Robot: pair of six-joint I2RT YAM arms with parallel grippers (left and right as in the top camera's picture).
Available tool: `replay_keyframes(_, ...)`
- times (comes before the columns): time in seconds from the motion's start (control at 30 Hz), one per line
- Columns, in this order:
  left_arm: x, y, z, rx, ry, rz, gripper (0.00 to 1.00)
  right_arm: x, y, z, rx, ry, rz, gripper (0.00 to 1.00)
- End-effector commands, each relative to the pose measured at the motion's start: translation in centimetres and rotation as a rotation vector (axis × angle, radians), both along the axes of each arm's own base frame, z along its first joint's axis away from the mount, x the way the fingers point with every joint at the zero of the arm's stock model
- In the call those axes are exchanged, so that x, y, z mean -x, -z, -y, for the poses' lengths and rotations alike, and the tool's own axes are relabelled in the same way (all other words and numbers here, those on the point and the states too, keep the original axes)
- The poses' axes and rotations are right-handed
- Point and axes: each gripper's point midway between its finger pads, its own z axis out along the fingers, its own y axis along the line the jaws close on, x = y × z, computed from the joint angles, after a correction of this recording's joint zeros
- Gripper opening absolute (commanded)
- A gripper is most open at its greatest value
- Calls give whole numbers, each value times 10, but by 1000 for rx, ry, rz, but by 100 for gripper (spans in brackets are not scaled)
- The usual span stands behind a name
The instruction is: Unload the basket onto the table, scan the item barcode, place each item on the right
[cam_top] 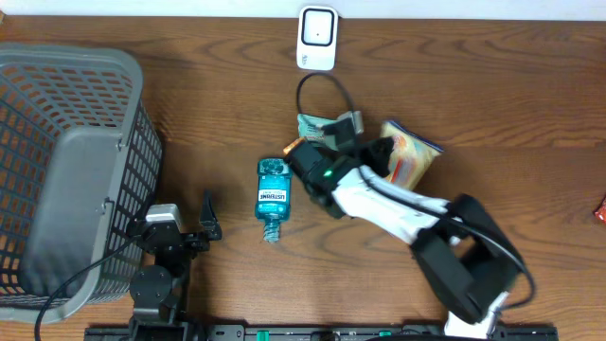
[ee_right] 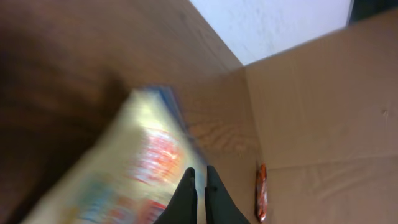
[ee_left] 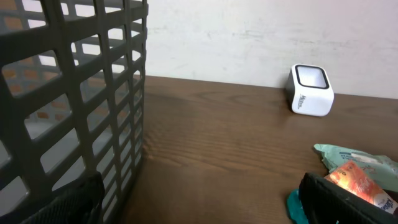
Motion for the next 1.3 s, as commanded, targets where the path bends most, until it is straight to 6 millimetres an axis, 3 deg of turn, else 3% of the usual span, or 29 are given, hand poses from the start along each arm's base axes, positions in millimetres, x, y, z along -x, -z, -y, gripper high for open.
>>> replay_keyframes(0.0,1,17,-5,2,-29,-47,100,12,14,-24,95,-73,-2,1)
replay_keyframes(0.17,1,17,-5,2,-29,-47,100,31,42,-58,30,-171,-112,2)
replay_keyframes(0.23,1,17,-5,2,-29,-47,100,38,51,-65,-45,-181,-179,28)
replay_keyframes(0.27,1,17,-5,2,-29,-47,100,40,53,-67,-96,-172,-204,33)
replay_keyframes(0.4,1,17,-5,2,-29,-47,100,44,41,-62,-249,-101,-253,35)
replay_keyframes(0.53,1,17,-5,2,-29,-47,100,56,19,-53,-526,37,-324,36)
replay_keyframes(0.63,1,17,-5,2,-29,-47,100,65,1,-50,-756,108,-370,68)
replay_keyframes(0.67,1,17,-5,2,-29,-47,100,67,-4,-50,-825,128,-375,72)
replay_keyframes(0.7,1,17,-5,2,-29,-47,100,66,-12,-50,-908,144,-372,89)
replay_keyframes(0.73,1,17,-5,2,-29,-47,100,63,-18,-51,-954,144,-365,99)
replay_keyframes(0.8,1,17,-5,2,-29,-47,100,56,-30,-57,-1069,128,-352,99)
replay_keyframes(0.87,1,17,-5,2,-29,-47,100,61,-35,-63,-1142,107,-409,99)
replay_keyframes(0.93,1,17,-5,2,-29,-47,100,57,-37,-58,-1125,93,-400,87)
replay_keyframes(1.0,1,17,-5,2,-29,-47,100,55,-31,-55,-1152,172,-366,85)
replay_keyframes(1.13,1,17,-5,2,-29,-47,100,74,4,-34,-1199,584,-295,77)
replay_keyframes(1.17,1,17,-5,2,-29,-47,100,82,26,-23,-1166,753,-271,73)
replay_keyframes(1.27,1,17,-5,2,-29,-47,100,87,62,-21,-1149,890,-359,76)
